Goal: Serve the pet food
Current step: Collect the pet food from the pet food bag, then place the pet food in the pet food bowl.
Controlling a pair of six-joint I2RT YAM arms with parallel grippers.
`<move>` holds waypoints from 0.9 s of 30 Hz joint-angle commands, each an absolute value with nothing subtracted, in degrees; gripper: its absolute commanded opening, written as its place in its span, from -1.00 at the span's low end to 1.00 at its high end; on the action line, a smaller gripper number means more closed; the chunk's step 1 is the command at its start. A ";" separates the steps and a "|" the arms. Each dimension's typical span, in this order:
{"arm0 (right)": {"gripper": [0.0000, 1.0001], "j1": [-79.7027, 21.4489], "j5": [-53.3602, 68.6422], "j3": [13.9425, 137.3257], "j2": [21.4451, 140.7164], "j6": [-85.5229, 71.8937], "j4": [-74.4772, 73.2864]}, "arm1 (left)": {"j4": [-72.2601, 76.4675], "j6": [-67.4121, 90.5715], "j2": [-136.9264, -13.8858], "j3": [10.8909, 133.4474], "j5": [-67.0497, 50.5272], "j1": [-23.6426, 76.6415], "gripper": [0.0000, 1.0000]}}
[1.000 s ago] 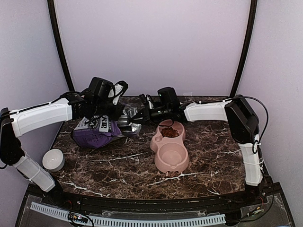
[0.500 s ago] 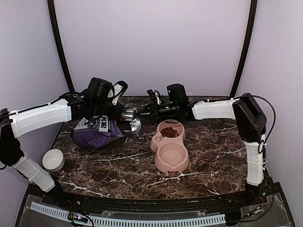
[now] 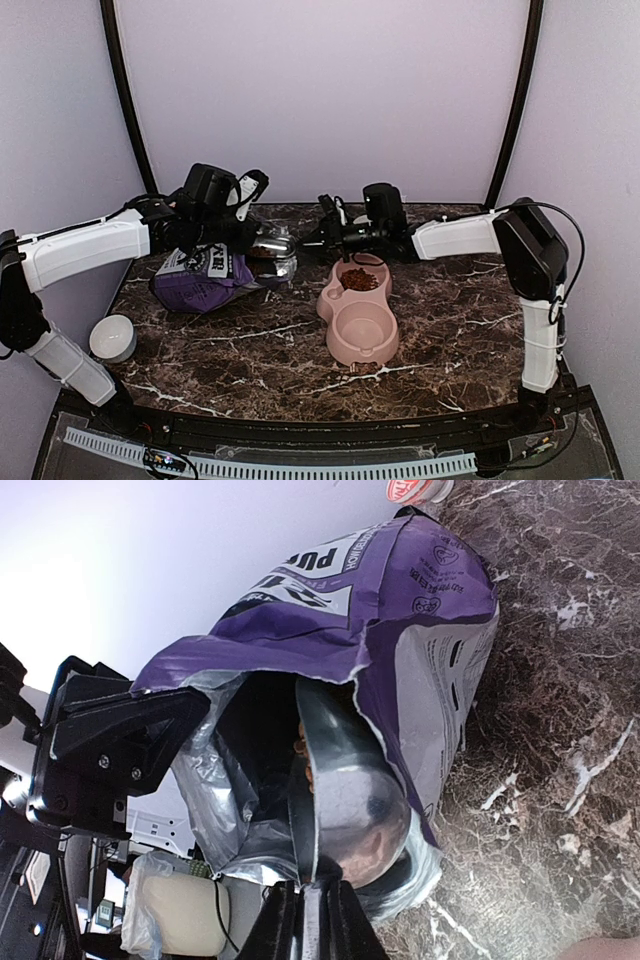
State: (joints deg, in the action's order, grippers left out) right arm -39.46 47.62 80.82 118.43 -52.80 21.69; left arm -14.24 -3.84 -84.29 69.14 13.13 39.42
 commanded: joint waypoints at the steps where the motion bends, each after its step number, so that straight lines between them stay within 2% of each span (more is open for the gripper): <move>1: -1.00 -38.53 50.50 79.01 114.93 -56.30 29.18 | -8.13 -4.48 -79.98 69.61 14.59 39.51 -1.00; 16: -1.00 -35.73 54.73 73.05 110.39 -57.99 30.51 | -7.80 -4.65 -79.41 69.35 17.42 39.51 -1.00; 27: -1.00 -30.15 53.17 63.41 101.41 -53.09 25.46 | -7.50 -4.82 -79.15 69.18 17.91 39.46 -1.00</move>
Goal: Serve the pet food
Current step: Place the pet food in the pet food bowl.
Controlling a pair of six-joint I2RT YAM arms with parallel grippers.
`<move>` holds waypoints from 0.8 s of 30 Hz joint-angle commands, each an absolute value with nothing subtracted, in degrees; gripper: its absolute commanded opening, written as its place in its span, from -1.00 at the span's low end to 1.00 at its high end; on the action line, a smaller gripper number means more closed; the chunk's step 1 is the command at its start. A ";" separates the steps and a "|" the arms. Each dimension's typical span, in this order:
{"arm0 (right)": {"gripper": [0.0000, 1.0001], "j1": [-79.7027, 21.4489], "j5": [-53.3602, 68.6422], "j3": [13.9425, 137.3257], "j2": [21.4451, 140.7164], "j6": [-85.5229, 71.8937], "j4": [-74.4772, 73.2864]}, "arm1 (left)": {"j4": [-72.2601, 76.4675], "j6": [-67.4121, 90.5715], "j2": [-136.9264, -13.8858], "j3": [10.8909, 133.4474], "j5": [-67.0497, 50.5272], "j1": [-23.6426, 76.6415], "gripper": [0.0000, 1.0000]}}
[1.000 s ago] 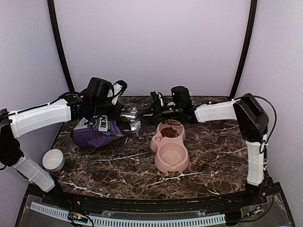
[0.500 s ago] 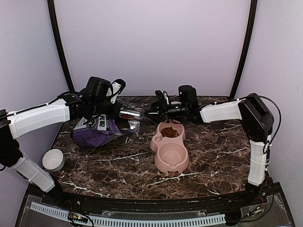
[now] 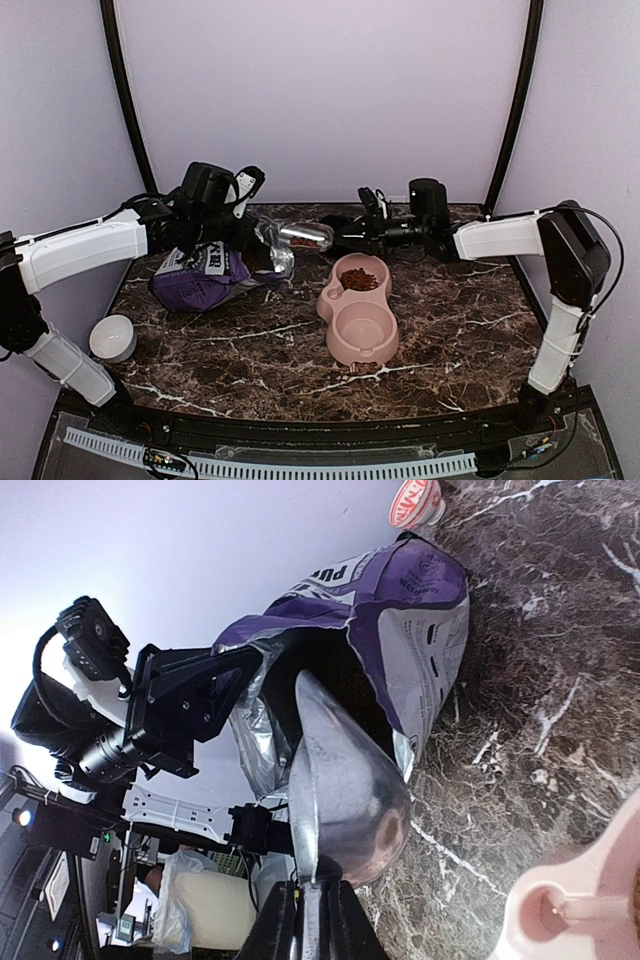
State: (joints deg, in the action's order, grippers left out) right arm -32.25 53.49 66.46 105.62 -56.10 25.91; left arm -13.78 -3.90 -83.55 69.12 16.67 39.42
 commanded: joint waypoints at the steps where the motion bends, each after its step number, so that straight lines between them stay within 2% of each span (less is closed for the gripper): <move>1: -1.00 -29.64 52.98 62.59 100.65 -52.60 25.02 | -7.33 -4.76 -79.04 68.98 17.78 39.45 -1.00; 12: -1.00 -24.46 51.50 56.93 93.26 -46.76 16.71 | -7.28 -5.30 -79.01 68.65 16.97 39.47 -1.00; 24: -1.00 -21.11 42.39 61.02 87.29 -29.96 -8.41 | -7.91 -5.69 -80.73 68.35 16.22 39.47 -1.00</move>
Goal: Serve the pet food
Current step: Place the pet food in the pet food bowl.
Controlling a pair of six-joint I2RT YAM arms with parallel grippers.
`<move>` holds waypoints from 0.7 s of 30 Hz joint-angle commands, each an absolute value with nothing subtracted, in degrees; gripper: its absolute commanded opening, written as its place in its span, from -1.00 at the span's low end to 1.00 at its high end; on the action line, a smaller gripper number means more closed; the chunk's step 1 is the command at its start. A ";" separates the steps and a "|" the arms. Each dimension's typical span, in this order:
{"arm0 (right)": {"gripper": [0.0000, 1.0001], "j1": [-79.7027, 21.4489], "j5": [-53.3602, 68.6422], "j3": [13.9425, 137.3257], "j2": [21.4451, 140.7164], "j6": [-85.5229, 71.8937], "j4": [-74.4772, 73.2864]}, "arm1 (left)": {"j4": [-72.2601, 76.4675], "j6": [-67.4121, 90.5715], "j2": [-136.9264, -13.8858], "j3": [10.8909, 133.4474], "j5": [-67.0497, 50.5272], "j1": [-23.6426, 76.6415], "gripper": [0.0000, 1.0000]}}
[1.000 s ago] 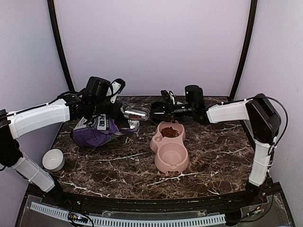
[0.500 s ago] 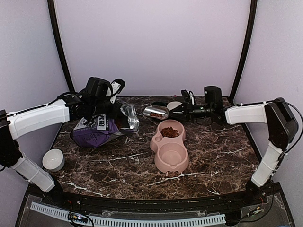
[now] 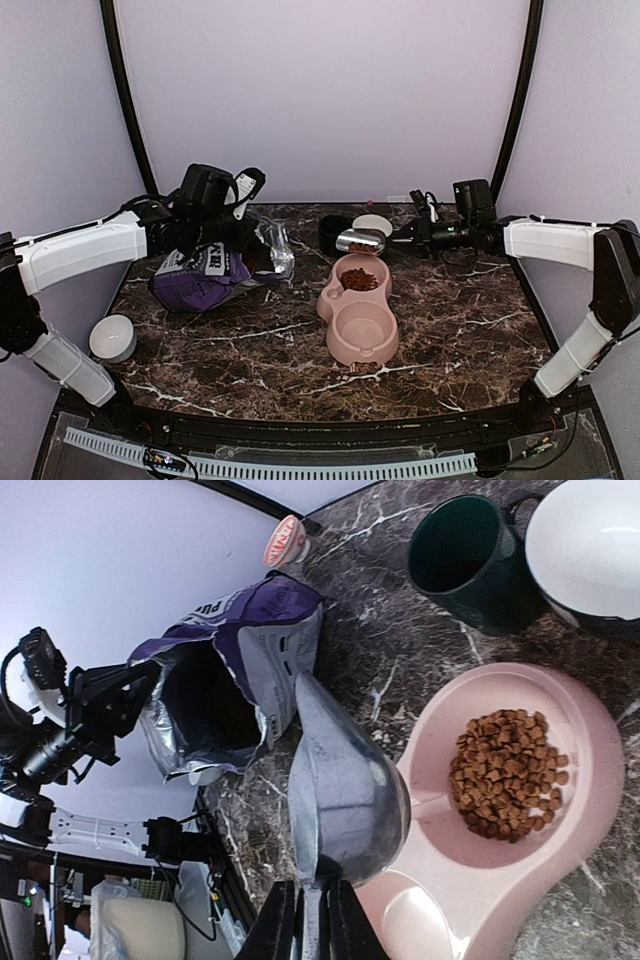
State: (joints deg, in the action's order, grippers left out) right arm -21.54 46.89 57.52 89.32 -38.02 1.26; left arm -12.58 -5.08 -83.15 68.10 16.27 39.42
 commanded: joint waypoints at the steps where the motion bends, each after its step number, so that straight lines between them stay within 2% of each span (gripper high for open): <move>1: -1.00 -21.05 41.93 61.67 87.13 -28.98 -9.98 | -8.10 -5.45 -81.10 68.50 15.66 39.46 -1.00; 15: -1.00 -21.07 30.63 71.34 88.55 -18.36 -26.10 | -13.12 -6.52 -89.76 71.12 14.53 44.31 -1.00; 21: -1.00 -24.01 24.87 75.87 90.46 -13.20 -32.03 | -19.01 -9.87 -94.21 73.12 9.84 45.87 -1.00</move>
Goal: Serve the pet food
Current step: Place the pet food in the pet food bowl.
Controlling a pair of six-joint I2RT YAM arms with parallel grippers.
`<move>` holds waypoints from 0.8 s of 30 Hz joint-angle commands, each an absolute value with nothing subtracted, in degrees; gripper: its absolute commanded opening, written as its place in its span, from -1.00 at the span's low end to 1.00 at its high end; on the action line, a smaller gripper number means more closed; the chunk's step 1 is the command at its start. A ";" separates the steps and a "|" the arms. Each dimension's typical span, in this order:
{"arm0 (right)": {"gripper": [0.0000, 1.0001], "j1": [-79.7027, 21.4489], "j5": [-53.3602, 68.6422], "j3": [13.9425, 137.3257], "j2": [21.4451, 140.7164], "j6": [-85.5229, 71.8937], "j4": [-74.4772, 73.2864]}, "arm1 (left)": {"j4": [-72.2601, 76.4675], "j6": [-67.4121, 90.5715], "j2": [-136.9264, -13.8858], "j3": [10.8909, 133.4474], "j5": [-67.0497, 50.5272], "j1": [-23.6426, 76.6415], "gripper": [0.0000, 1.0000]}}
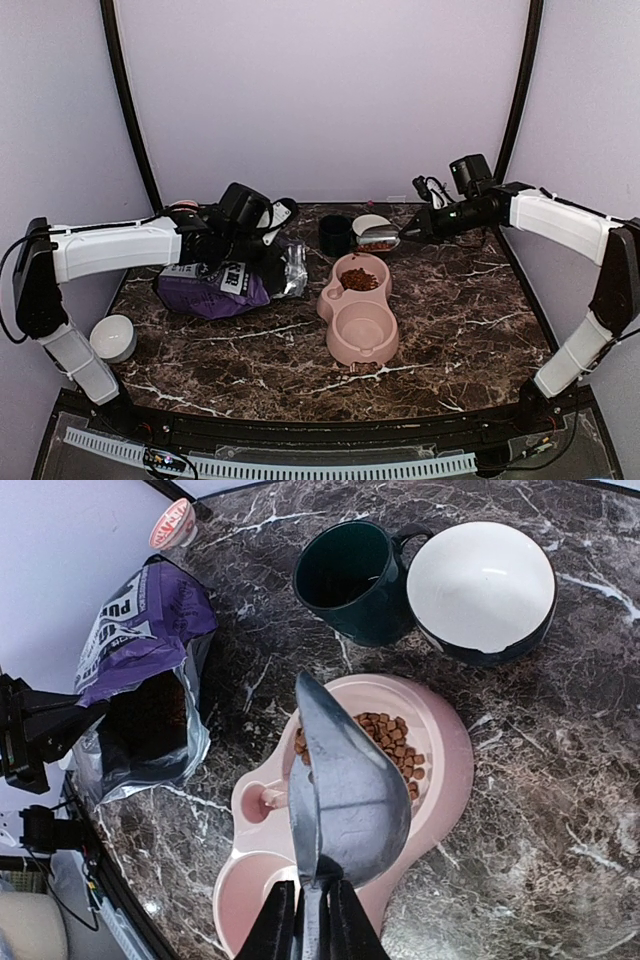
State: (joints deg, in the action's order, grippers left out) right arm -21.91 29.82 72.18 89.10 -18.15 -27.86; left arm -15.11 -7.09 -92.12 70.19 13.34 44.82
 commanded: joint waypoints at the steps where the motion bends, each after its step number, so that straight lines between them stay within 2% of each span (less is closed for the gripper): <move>1: -1.00 -24.70 23.71 76.61 90.82 -12.11 -33.12 | -20.21 -10.08 -95.06 73.84 9.80 46.06 -1.00; 10: -1.00 -27.78 17.44 78.64 94.47 -8.00 -37.29 | -24.62 -9.07 -98.51 75.03 10.21 47.04 -1.00; 24: -1.00 -31.98 10.87 81.38 93.83 -7.67 -40.25 | -29.22 -7.96 -99.29 76.48 10.58 47.02 -1.00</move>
